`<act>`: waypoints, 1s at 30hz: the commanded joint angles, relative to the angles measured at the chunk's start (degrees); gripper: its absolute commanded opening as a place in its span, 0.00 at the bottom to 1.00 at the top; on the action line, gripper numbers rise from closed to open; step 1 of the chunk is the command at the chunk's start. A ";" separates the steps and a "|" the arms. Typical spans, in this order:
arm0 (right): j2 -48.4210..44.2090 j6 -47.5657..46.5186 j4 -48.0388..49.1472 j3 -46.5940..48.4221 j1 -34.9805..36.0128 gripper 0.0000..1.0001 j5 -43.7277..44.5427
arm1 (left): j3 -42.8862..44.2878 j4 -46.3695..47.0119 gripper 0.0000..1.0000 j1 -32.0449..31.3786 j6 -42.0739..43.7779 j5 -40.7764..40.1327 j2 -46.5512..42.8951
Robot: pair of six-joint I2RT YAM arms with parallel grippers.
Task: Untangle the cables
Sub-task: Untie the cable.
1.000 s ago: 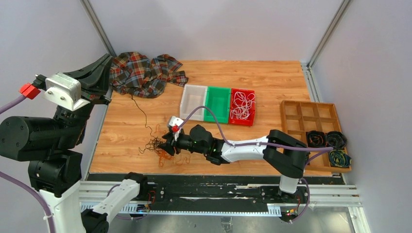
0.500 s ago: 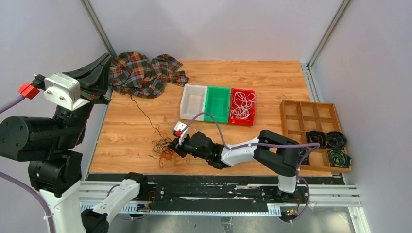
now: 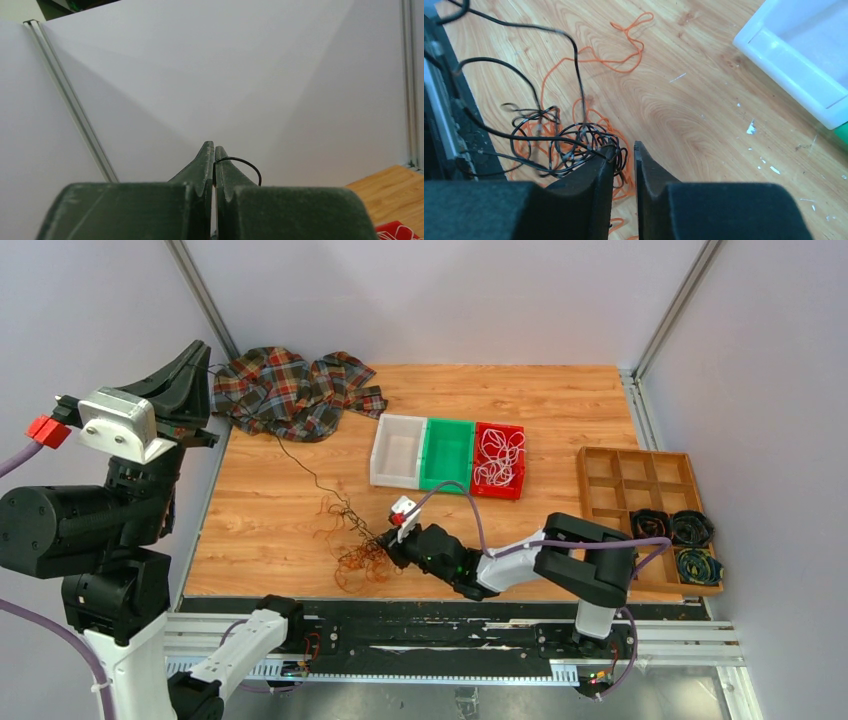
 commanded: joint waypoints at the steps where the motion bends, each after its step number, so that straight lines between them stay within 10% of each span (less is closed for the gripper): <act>1: -4.92 0.08 3.24 -1.28 -0.96 0.28 2.25 | -1.63 3.36 0.00 -0.12 2.06 -2.92 -0.97; 10: -16.66 -6.95 -3.36 -0.76 -0.92 0.68 -5.60 | -1.31 1.04 0.00 -0.11 1.31 0.43 -0.51; 30: -11.52 -12.52 -11.89 21.42 -0.93 0.57 -18.43 | -2.06 -1.71 0.00 -0.12 0.53 2.66 -1.01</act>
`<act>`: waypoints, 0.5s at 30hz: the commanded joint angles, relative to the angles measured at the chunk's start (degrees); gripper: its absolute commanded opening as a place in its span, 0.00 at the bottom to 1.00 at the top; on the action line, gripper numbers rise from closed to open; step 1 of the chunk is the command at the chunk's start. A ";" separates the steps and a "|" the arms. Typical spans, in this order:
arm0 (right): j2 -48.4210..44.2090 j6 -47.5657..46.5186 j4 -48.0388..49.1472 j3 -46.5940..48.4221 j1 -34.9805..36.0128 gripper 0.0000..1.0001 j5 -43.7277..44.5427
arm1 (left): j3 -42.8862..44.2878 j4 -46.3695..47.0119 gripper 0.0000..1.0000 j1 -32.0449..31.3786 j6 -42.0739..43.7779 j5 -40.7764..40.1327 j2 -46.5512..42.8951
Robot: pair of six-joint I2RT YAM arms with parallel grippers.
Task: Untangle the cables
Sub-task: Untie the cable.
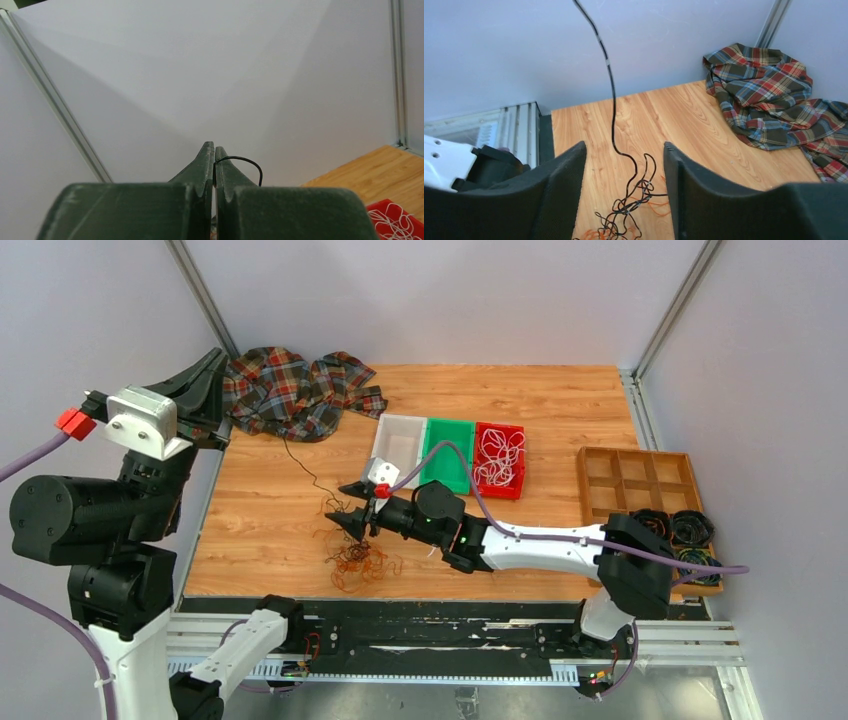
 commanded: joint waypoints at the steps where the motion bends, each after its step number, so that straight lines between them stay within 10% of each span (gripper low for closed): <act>1: 1.88 -2.19 -2.28 3.21 -0.44 0.49 -2.46 | -0.20 -0.03 0.00 -0.08 -0.46 0.76 -0.65; 5: 1.41 -3.95 -2.68 3.73 -0.54 0.03 -0.29 | -2.67 -0.34 0.00 -0.08 -0.66 0.73 -2.11; 15: -3.85 -7.14 -3.48 1.99 -0.79 0.00 1.97 | -26.49 -7.89 0.08 -0.12 -5.63 0.12 -13.19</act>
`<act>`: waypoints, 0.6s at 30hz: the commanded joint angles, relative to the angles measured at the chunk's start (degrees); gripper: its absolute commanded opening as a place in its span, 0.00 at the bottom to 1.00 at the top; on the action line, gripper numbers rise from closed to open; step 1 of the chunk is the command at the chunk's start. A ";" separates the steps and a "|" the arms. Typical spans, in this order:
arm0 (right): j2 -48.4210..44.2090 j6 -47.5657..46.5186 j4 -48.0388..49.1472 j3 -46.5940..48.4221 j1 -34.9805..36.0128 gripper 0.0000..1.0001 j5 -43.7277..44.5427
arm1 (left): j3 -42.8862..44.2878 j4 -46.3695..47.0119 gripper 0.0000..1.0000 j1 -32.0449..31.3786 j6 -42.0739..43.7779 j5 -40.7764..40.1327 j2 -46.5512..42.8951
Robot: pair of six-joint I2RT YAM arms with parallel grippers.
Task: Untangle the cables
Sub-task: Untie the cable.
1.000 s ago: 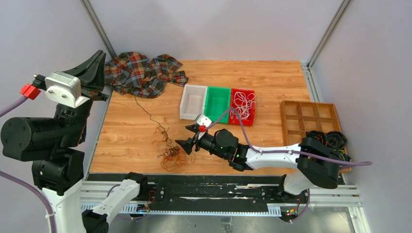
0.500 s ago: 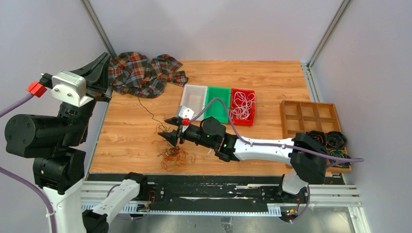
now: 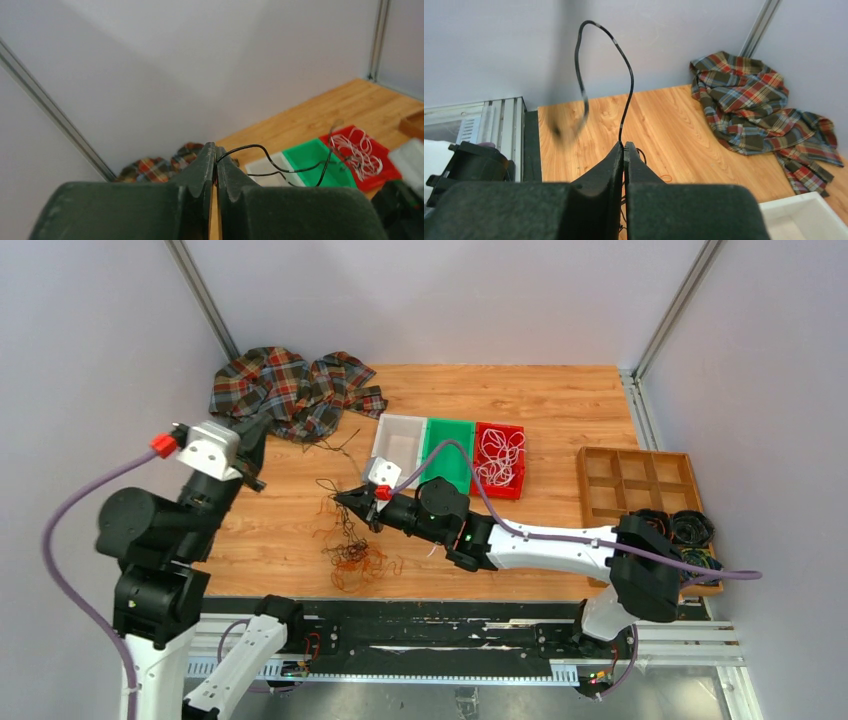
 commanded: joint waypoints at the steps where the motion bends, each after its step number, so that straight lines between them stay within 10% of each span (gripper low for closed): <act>1: -3.61 -2.37 0.19 0.38 -0.66 0.00 2.28 | -10.69 -5.84 0.11 -0.13 -3.75 1.32 -4.98; 10: -5.01 -2.78 -4.23 0.63 -0.66 0.00 1.64 | -19.36 -17.06 0.45 -0.14 0.27 26.50 -6.64; 18: -4.45 -1.69 -6.88 1.21 -0.72 0.01 -1.49 | -19.38 -22.10 0.72 -0.12 6.98 32.56 -4.72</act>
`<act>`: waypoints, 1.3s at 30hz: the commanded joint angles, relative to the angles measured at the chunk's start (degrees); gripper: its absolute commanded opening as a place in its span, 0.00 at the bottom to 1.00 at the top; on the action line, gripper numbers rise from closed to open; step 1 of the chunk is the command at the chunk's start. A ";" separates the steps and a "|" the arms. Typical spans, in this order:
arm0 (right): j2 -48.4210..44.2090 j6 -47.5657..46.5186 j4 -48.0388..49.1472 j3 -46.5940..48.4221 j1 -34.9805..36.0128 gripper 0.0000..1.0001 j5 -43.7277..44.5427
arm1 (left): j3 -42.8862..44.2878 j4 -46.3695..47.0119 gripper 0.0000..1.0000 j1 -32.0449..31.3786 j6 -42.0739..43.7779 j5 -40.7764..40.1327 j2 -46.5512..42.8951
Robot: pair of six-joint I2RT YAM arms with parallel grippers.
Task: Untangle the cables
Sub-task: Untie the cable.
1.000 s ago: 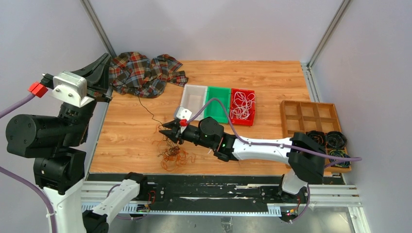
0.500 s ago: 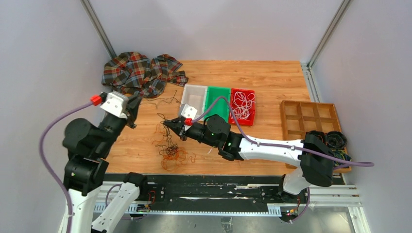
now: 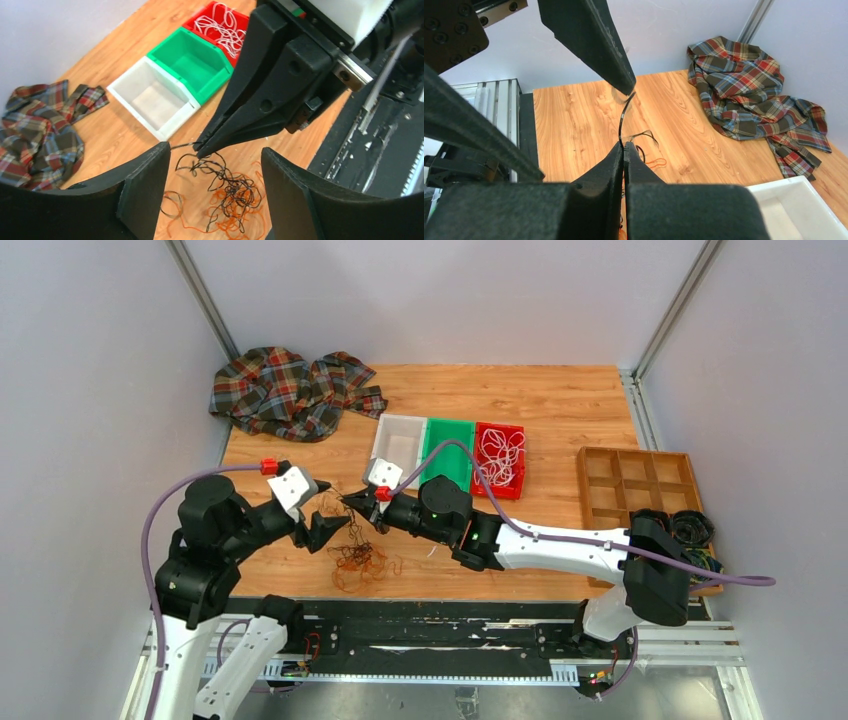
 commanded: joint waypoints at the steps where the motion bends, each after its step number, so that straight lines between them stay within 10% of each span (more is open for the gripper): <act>1: -1.00 0.33 -0.84 1.39 -0.56 0.01 -2.29 | 0.72 -3.18 0.72 -0.17 4.44 6.40 1.90; 25: -4.43 0.77 -1.01 -0.82 -0.60 0.01 -6.47 | 6.15 -16.94 0.51 -0.09 29.39 4.42 10.29; 30: -4.34 1.24 -0.94 -1.00 -0.63 0.00 -7.06 | 8.14 -16.94 0.02 -0.12 30.29 4.00 10.34; 39: -1.01 3.66 3.46 -1.43 -0.62 0.03 -5.49 | 15.18 -16.44 0.01 -0.15 27.07 4.97 8.89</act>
